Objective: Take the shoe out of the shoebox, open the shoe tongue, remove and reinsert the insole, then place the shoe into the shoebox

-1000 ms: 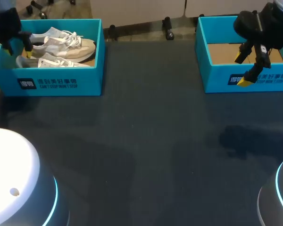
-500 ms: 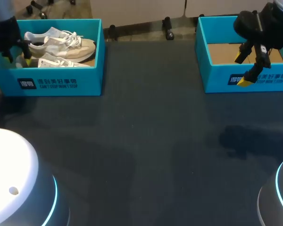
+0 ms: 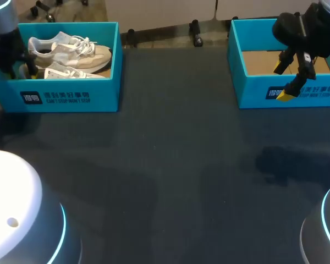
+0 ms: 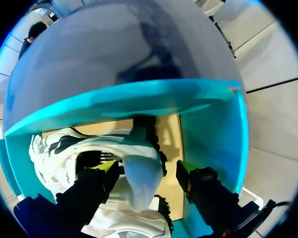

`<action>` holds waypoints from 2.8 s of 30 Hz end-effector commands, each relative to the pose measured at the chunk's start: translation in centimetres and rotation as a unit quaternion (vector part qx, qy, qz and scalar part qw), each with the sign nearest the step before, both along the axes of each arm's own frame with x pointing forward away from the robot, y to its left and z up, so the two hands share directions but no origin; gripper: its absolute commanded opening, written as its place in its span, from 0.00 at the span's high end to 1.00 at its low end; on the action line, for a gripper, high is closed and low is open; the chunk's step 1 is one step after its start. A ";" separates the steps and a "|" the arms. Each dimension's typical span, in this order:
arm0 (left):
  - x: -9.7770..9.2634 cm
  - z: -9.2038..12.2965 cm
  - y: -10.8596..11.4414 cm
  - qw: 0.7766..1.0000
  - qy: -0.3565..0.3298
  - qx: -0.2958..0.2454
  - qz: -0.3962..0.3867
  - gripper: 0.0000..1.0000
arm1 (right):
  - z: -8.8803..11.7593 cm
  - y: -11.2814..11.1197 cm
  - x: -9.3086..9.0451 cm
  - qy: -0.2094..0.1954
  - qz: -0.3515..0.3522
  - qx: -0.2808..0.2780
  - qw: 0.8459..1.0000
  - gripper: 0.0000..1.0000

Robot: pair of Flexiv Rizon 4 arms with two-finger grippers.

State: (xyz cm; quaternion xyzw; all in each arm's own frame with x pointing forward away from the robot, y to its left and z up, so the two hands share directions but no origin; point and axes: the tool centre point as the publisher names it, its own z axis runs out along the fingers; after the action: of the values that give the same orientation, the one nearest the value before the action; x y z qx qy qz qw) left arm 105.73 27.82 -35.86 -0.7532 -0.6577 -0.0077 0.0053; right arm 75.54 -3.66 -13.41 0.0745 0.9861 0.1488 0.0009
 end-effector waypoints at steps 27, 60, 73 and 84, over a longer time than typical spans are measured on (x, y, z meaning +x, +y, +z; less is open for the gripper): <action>0.0 -1.2 0.8 1.000 0.007 0.010 -0.018 1.00 | 0.0 0.1 0.2 0.002 0.000 -0.002 1.000 0.00; 3.2 10.7 2.4 0.999 0.013 0.041 0.001 1.00 | 0.0 0.1 0.2 0.002 0.000 -0.002 1.000 0.00; 3.2 14.6 2.4 0.999 0.025 0.031 -0.001 1.00 | 0.0 0.1 0.2 0.002 0.000 -0.002 1.000 0.00; 2.9 15.5 2.4 0.999 0.027 0.033 0.002 1.00 | 0.0 0.1 0.2 0.002 0.000 -0.002 1.000 0.00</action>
State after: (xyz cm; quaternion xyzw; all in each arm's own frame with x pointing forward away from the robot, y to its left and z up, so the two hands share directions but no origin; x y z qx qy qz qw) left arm 108.63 30.23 -20.53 -0.7512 -0.6582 -0.0088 0.0488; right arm 75.53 -3.66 -13.41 0.0746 0.9861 0.1487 0.0009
